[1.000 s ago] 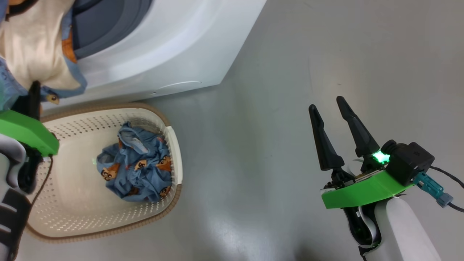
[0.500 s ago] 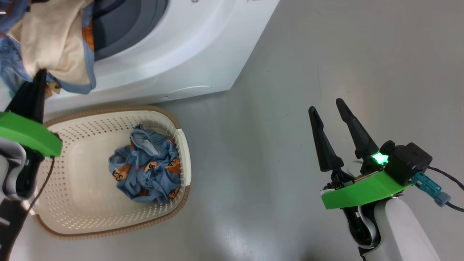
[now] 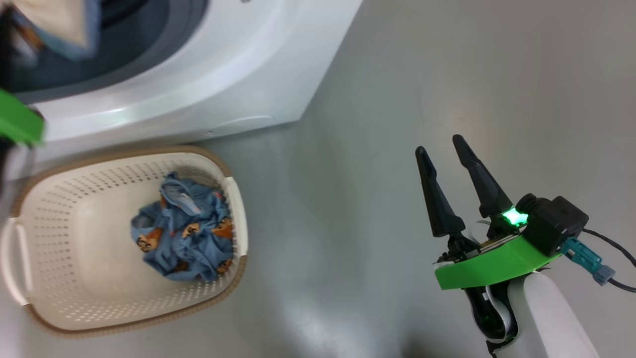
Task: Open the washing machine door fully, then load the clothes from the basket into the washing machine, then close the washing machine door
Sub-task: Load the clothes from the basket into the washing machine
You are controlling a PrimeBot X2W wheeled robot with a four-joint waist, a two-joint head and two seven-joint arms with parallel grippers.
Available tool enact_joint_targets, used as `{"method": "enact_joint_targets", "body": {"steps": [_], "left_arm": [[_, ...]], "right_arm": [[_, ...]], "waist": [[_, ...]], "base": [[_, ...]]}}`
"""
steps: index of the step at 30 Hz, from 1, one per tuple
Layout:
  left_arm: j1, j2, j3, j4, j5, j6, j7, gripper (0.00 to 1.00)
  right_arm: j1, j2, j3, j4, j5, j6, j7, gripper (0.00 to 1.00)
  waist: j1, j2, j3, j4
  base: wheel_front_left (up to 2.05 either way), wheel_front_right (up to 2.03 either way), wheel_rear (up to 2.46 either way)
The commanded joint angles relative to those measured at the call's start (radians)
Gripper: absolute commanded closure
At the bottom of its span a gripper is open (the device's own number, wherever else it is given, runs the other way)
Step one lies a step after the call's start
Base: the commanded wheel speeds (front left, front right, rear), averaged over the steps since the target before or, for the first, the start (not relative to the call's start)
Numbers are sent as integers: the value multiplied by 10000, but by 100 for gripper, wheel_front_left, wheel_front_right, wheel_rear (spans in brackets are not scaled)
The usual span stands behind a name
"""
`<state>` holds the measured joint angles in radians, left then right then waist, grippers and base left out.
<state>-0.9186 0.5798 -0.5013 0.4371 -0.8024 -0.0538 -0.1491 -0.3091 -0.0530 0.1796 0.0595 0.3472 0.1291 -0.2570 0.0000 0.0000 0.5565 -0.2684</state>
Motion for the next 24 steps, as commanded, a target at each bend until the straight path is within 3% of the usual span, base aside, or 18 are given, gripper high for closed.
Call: {"method": "enact_joint_targets", "body": {"steps": [1,13,14,15,24], "left_arm": [[-657,562,409,107,146,91,201,100],[-3685,485,-48,2973,765,-1,1638,100],[-3867,496,-103,3235,827,2,1760,22],[-4028,489,-136,3471,873,-6,1796,0],[-4594,-125,-303,4865,769,-261,1734,0]], "right_arm": [[102,28,266,-309,121,16,-48,0],[107,28,598,-615,554,16,-48,0],[119,28,646,-614,564,16,-48,0],[139,28,673,-614,572,16,-48,0],[178,28,479,-564,478,16,-48,0]], "waist": [[0,0,386,-363],[0,0,1218,-1366],[0,0,1216,-1426],[0,0,1196,-1475],[0,0,972,-1143]], "base": [[0,0,0],[0,0,0],[0,0,0],[0,0,0],[0,0,0]]}}
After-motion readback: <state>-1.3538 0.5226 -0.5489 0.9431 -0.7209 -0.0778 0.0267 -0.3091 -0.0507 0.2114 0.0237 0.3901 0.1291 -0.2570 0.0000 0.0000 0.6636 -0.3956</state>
